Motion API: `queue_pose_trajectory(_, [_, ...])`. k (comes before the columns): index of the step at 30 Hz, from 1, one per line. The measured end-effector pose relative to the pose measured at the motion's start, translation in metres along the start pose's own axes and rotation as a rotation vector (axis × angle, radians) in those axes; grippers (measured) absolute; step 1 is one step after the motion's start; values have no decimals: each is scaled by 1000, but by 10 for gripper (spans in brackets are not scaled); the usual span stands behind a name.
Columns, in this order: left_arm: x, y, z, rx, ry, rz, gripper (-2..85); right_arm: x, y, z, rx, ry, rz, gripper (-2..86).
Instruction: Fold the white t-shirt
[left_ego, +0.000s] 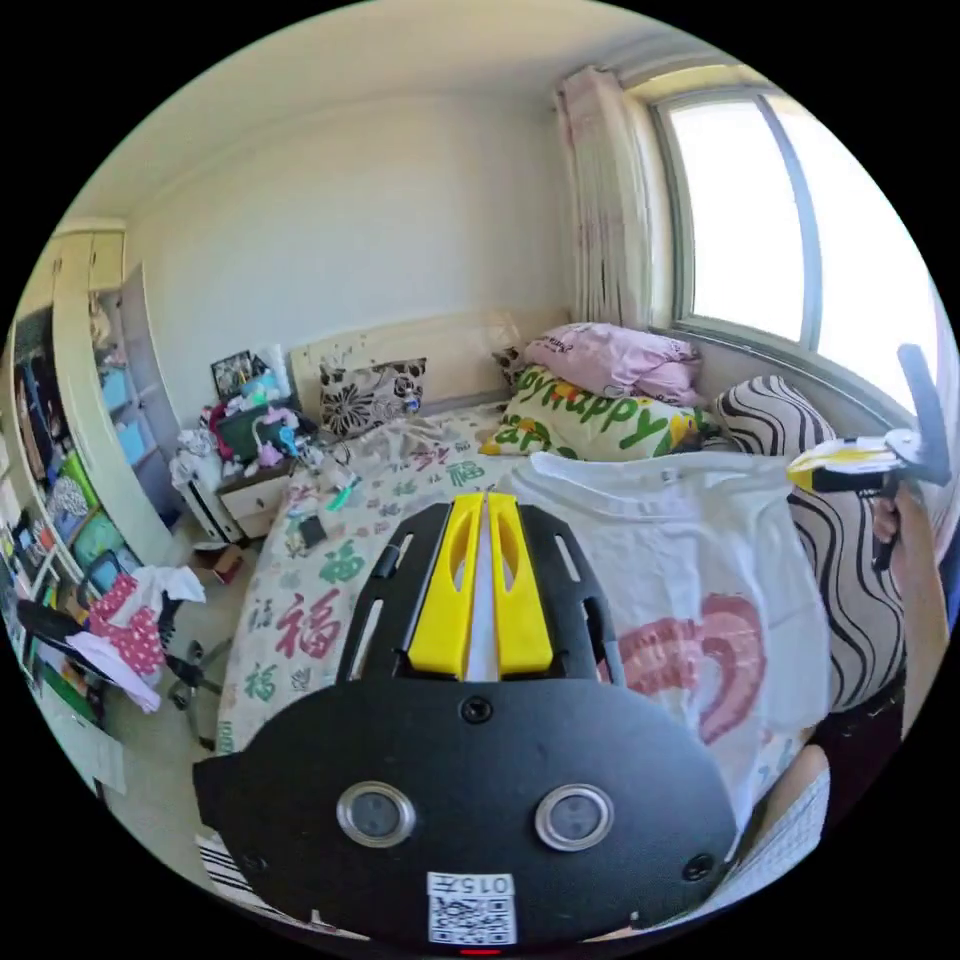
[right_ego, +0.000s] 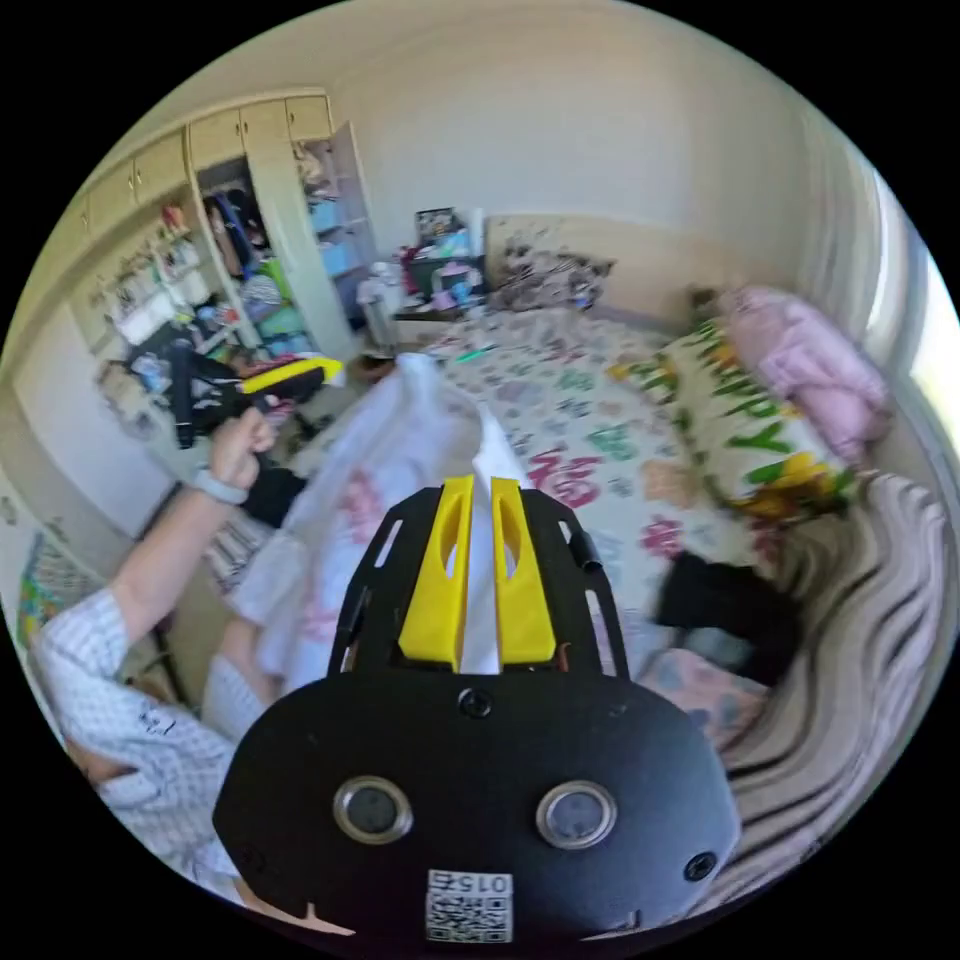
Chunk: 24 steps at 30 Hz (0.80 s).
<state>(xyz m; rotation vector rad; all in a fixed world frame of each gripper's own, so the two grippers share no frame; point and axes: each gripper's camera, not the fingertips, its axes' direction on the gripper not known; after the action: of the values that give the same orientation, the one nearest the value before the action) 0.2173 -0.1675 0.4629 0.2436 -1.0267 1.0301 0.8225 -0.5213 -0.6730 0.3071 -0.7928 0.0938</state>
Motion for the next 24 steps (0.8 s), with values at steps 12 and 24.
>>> queue_pose_trajectory(12, [-57,306,68,-812,202,-233,102,59,303,202,-615,-563,393,111])
queue_pose_trajectory(24, [-27,264,135,-892,233,-192,116,103,306,257,-650,-619,438,3])
